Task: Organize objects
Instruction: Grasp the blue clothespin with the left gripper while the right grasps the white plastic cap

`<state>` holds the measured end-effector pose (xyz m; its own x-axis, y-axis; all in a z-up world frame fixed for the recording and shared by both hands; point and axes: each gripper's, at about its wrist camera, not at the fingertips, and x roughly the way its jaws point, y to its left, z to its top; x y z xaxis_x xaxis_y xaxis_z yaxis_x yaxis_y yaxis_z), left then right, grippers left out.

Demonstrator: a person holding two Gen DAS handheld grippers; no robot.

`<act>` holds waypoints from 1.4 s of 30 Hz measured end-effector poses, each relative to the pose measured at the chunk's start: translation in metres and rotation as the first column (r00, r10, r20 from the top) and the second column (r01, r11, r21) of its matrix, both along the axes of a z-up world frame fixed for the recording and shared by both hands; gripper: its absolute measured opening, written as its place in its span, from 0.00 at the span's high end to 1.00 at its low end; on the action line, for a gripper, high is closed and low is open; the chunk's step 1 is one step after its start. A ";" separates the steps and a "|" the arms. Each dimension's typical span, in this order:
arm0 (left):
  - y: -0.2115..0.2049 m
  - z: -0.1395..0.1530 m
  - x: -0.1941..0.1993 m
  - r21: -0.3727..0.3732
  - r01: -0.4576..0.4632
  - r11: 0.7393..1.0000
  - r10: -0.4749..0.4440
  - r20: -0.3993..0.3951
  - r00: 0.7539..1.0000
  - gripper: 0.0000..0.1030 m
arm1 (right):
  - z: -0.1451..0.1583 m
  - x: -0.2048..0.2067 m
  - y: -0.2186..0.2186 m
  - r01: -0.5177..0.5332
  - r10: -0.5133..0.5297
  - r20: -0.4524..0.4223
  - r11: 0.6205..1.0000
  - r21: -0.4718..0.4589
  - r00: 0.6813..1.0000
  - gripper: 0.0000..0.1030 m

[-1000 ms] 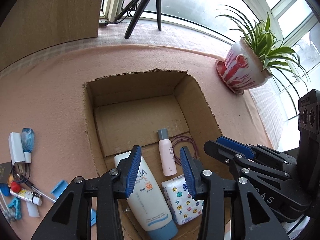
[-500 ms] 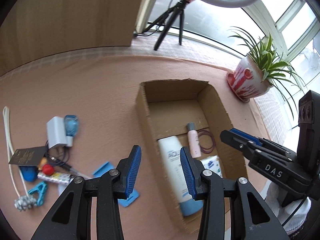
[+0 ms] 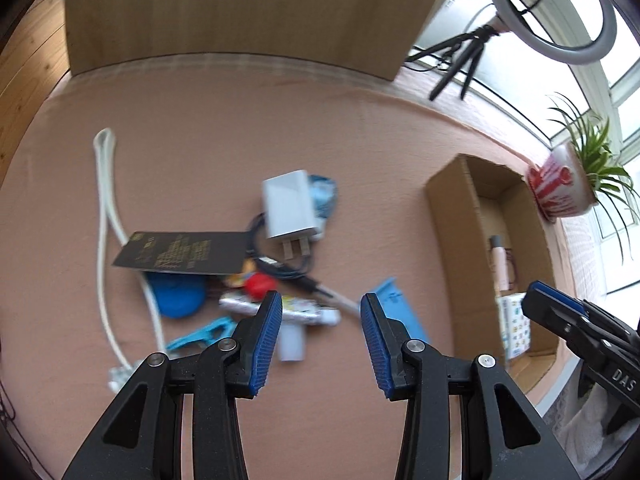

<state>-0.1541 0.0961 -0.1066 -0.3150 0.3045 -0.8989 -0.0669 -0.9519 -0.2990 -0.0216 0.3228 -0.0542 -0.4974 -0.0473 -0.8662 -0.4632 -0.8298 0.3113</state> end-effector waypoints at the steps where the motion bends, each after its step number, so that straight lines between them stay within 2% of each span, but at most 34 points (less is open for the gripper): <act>1: -0.008 -0.004 0.000 0.006 -0.004 1.000 0.004 0.012 1.000 0.57 | -0.001 -0.001 -0.006 -0.007 0.007 0.001 1.000 -0.008 1.000 0.76; 4: -0.028 -0.016 -0.001 0.038 -0.005 0.999 0.003 0.055 0.998 0.57 | -0.009 -0.009 -0.020 -0.034 0.034 0.004 0.998 -0.060 0.999 0.76; 14: -0.057 -0.034 0.000 -0.007 0.027 1.000 -0.026 0.088 0.996 0.57 | -0.045 -0.038 -0.053 -0.055 0.065 0.055 0.985 -0.165 0.996 0.76; 17: -0.058 -0.035 0.001 -0.042 0.047 0.998 -0.044 0.088 0.995 0.57 | -0.053 -0.046 -0.058 -0.056 0.070 0.071 0.982 -0.183 0.995 0.76; 20: -0.057 -0.036 0.001 -0.069 0.087 0.994 -0.081 0.085 0.993 0.45 | -0.059 -0.053 -0.062 -0.056 0.073 0.087 0.982 -0.179 0.993 0.76; 21: -0.056 -0.036 0.002 -0.079 0.100 0.992 -0.094 0.084 0.992 0.44 | -0.061 -0.055 -0.062 -0.057 0.075 0.093 0.982 -0.179 0.993 0.76; 29: -0.049 -0.038 0.014 -0.160 0.176 0.971 -0.170 0.055 0.984 0.44 | -0.075 -0.075 -0.063 -0.050 0.078 0.130 0.977 -0.208 0.988 0.76; 35: -0.050 -0.036 0.024 -0.171 0.154 0.973 -0.151 0.030 0.988 0.56 | -0.084 -0.093 -0.065 -0.042 0.078 0.160 0.976 -0.215 0.984 0.72; 39: -0.049 -0.036 0.032 -0.177 0.158 0.971 -0.155 0.027 0.988 0.59 | -0.086 -0.103 -0.067 -0.055 0.089 0.174 0.980 -0.193 0.981 0.66; 42: -0.043 -0.040 0.033 -0.169 0.145 0.975 -0.143 0.025 0.989 0.60 | -0.088 -0.107 -0.068 -0.062 0.096 0.185 0.981 -0.182 0.978 0.66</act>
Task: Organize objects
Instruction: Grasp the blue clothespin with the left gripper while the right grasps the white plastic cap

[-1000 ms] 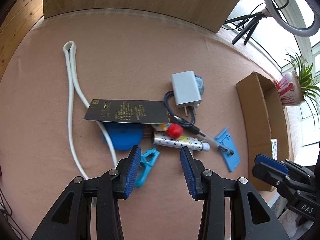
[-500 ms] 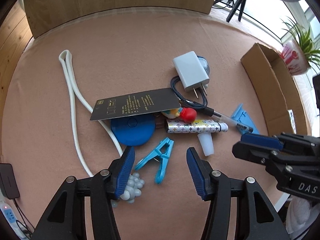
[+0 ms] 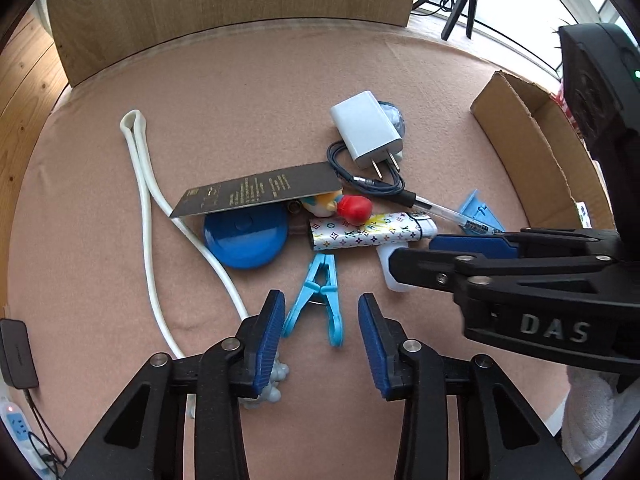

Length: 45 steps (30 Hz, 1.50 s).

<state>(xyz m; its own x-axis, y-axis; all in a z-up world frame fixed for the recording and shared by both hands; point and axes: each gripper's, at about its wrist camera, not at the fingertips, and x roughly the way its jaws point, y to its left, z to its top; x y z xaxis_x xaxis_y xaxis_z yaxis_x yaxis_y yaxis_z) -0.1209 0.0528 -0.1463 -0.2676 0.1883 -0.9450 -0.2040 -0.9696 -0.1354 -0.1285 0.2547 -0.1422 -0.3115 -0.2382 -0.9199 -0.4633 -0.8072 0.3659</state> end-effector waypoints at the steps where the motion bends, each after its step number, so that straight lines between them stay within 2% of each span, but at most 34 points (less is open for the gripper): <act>1: 0.000 0.000 0.001 0.003 -0.001 1.000 0.001 0.001 1.000 0.60 | 0.000 -0.001 -0.001 -0.005 0.005 0.001 1.000 0.006 1.000 0.66; 5: -0.001 0.000 0.003 -0.012 0.014 1.000 -0.014 -0.002 1.000 0.60 | 0.001 -0.005 -0.001 -0.025 0.024 0.013 0.999 0.028 1.000 0.66; 8: -0.001 0.005 0.000 0.001 0.019 1.000 -0.019 -0.005 1.000 0.60 | 0.000 -0.005 0.000 -0.021 0.021 0.013 1.000 0.011 1.000 0.66; 11: 0.003 0.007 -0.004 -0.030 0.043 0.999 -0.043 -0.016 0.999 0.60 | 0.001 -0.007 0.001 -0.023 0.023 0.017 1.000 0.018 1.000 0.65; 15: 0.016 -0.004 -0.010 -0.068 0.089 0.994 -0.088 0.014 0.996 0.60 | 0.001 -0.010 0.002 -0.045 0.044 0.020 0.999 0.030 0.999 0.66; 16: 0.018 -0.006 -0.010 -0.073 0.098 0.993 -0.097 0.019 0.995 0.62 | 0.001 -0.009 0.003 -0.045 0.044 0.021 0.998 0.033 0.999 0.69; 17: 0.019 -0.007 -0.010 -0.074 0.103 0.992 -0.102 0.024 0.995 0.69 | 0.001 -0.008 0.005 -0.042 0.042 0.022 0.999 0.035 0.999 0.72; 22: 0.029 -0.004 -0.004 -0.066 0.131 0.989 -0.130 0.018 0.991 0.69 | 0.001 0.001 0.013 -0.045 0.045 0.006 0.999 -0.001 0.999 0.88; 26: 0.034 -0.002 0.001 -0.043 0.131 0.990 -0.131 0.016 0.991 0.69 | 0.010 0.015 0.018 -0.047 0.048 -0.025 0.998 0.033 0.999 0.93; 31: 0.037 -0.002 0.014 -0.012 0.098 0.995 -0.098 0.005 0.995 0.69 | 0.011 0.035 0.034 -0.005 0.005 -0.051 1.000 0.010 0.999 0.97; 35: 0.036 -0.007 0.021 0.011 0.061 0.998 -0.061 0.001 0.998 0.69 | 0.011 0.042 0.038 0.019 -0.021 -0.079 0.999 -0.031 0.997 0.97; 38: 0.029 -0.007 0.027 0.036 0.031 0.999 -0.031 0.001 1.000 0.69 | 0.015 0.042 0.036 0.043 -0.043 -0.100 0.999 -0.005 0.994 0.93; 39: 0.027 -0.006 0.026 0.047 0.023 0.999 -0.023 0.003 1.000 0.69 | 0.014 0.041 0.035 0.044 -0.044 -0.091 0.999 -0.005 0.995 0.82; 40: 0.026 -0.006 0.026 0.051 0.018 0.999 -0.018 0.004 1.000 0.69 | 0.013 0.039 0.035 0.049 -0.050 -0.083 0.999 -0.016 0.995 0.65; 41: 0.025 -0.006 0.026 0.052 0.014 0.999 -0.014 0.004 1.000 0.69 | 0.012 0.038 0.035 0.059 -0.061 -0.078 0.998 -0.023 0.995 0.60; 45: 0.022 -0.006 0.017 0.065 -0.004 0.998 0.004 0.007 1.000 0.69 | 0.006 0.028 0.034 0.086 -0.087 -0.044 0.996 -0.020 0.995 0.59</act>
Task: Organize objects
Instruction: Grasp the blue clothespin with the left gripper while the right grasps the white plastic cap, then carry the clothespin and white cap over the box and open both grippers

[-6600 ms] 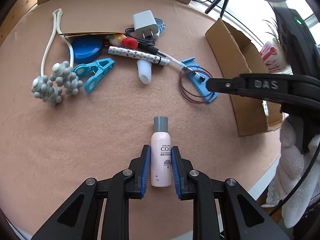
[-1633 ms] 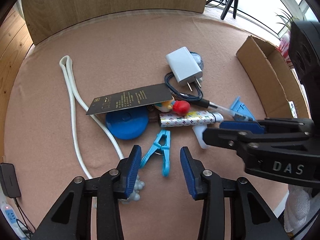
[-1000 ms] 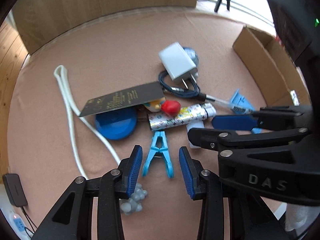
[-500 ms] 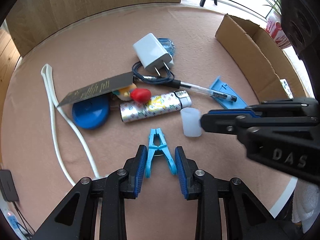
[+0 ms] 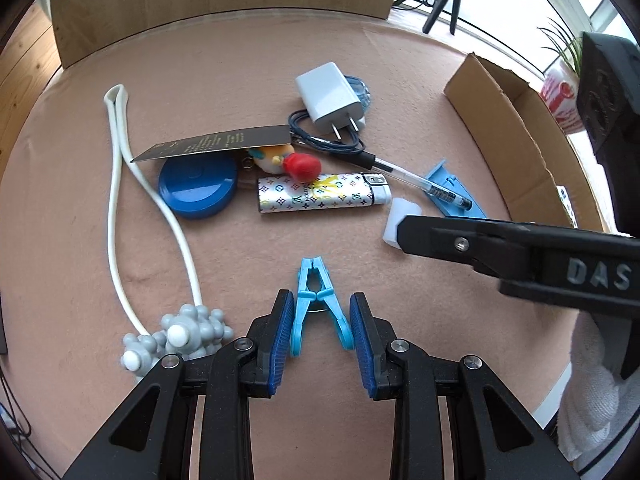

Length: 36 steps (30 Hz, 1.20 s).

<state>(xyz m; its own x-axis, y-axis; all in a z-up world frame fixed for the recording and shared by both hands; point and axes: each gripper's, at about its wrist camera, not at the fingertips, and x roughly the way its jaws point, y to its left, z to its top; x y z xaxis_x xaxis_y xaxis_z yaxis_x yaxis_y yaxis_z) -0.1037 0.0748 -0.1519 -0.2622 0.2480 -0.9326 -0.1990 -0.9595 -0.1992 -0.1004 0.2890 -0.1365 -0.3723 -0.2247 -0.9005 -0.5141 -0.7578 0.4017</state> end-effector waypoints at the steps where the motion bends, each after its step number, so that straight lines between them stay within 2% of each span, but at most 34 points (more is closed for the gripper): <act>1: 0.000 0.000 0.001 0.000 0.000 1.000 0.000 -0.001 1.000 0.69 | -0.002 -0.003 -0.001 -0.001 0.001 0.019 1.000 0.012 1.000 0.59; 5: -0.009 0.004 0.003 0.002 0.000 1.000 0.000 -0.003 1.000 0.69 | -0.002 -0.009 -0.009 -0.021 0.019 0.037 0.998 0.060 0.999 0.59; 7: -0.010 0.007 0.014 0.008 -0.006 1.000 0.006 -0.009 1.000 0.69 | -0.003 -0.010 -0.011 -0.026 0.022 0.042 0.996 0.084 0.999 0.73; 10: -0.010 0.008 0.015 0.011 -0.010 1.000 0.010 -0.012 1.000 0.69 | -0.005 -0.006 -0.011 -0.035 0.032 0.035 0.996 0.081 0.999 0.83; 12: -0.009 0.006 0.008 0.013 -0.012 1.000 0.012 -0.011 1.000 0.69 | -0.005 -0.003 -0.010 -0.032 0.031 0.023 0.998 0.062 0.999 0.85; 16: -0.007 0.008 0.009 0.022 -0.013 1.000 0.013 -0.010 1.000 0.70 | 0.000 0.010 -0.006 -0.023 0.023 -0.010 1.000 0.019 1.000 0.87; 18: -0.004 0.010 0.010 0.023 -0.008 1.000 0.008 -0.015 1.000 0.70 | 0.005 0.018 -0.005 -0.033 0.033 -0.028 0.999 0.000 0.999 0.91; 23: 0.011 0.021 0.009 0.041 0.004 0.999 -0.003 -0.037 0.999 0.71 | 0.021 0.044 0.003 -0.031 0.031 -0.070 0.999 0.009 0.997 0.91; 32: 0.028 0.029 0.006 0.057 0.003 0.998 -0.001 -0.043 0.999 0.71 | 0.040 0.083 0.032 0.039 -0.045 -0.140 0.998 -0.040 0.989 0.92; 36: 0.034 0.033 0.000 0.072 0.011 0.997 -0.007 -0.051 0.999 0.71 | 0.055 0.096 0.044 0.056 -0.056 -0.165 0.998 -0.002 0.985 0.92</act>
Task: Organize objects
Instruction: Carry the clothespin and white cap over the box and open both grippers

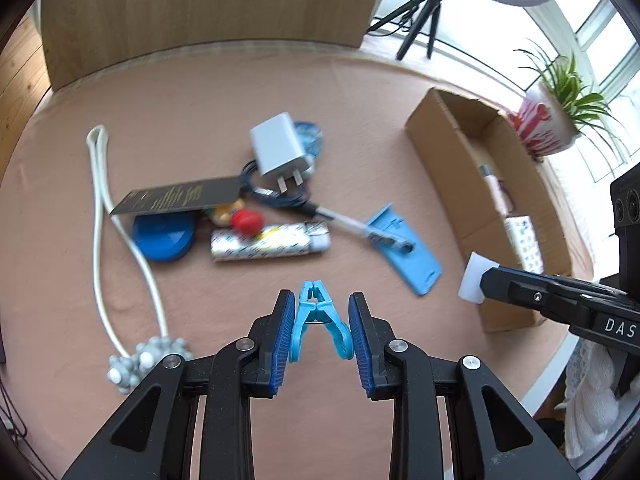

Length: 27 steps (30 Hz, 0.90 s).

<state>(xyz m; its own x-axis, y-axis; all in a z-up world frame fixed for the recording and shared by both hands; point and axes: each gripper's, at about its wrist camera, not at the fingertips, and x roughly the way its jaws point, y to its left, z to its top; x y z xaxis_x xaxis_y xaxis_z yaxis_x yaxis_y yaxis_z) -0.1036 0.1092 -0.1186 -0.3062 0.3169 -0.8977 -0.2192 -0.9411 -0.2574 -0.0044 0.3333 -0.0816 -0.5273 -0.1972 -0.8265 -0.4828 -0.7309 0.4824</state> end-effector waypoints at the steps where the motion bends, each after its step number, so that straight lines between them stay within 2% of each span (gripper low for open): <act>1: 0.006 0.000 -0.004 0.001 0.005 1.000 -0.005 -0.008 1.000 0.71 | 0.004 0.004 0.005 0.009 -0.009 -0.005 1.000 0.011 1.000 0.92; 10: 0.061 0.034 -0.028 0.027 0.073 0.997 -0.071 -0.083 0.994 0.71 | 0.032 0.032 0.059 0.077 -0.077 -0.008 0.988 0.135 0.997 0.92; 17: 0.117 0.052 -0.057 0.022 0.107 0.994 -0.103 -0.118 0.988 0.71 | 0.038 0.021 0.100 0.091 -0.088 -0.025 0.981 0.170 0.996 0.92; 23: 0.159 0.039 -0.092 0.007 0.099 0.995 -0.098 -0.097 0.990 0.71 | 0.026 -0.007 0.122 0.052 -0.054 0.002 0.979 0.197 0.999 0.92; 27: 0.179 0.028 -0.107 -0.011 0.094 0.996 -0.094 -0.080 0.992 0.71 | 0.011 -0.016 0.137 0.036 -0.043 0.033 0.983 0.179 0.999 0.92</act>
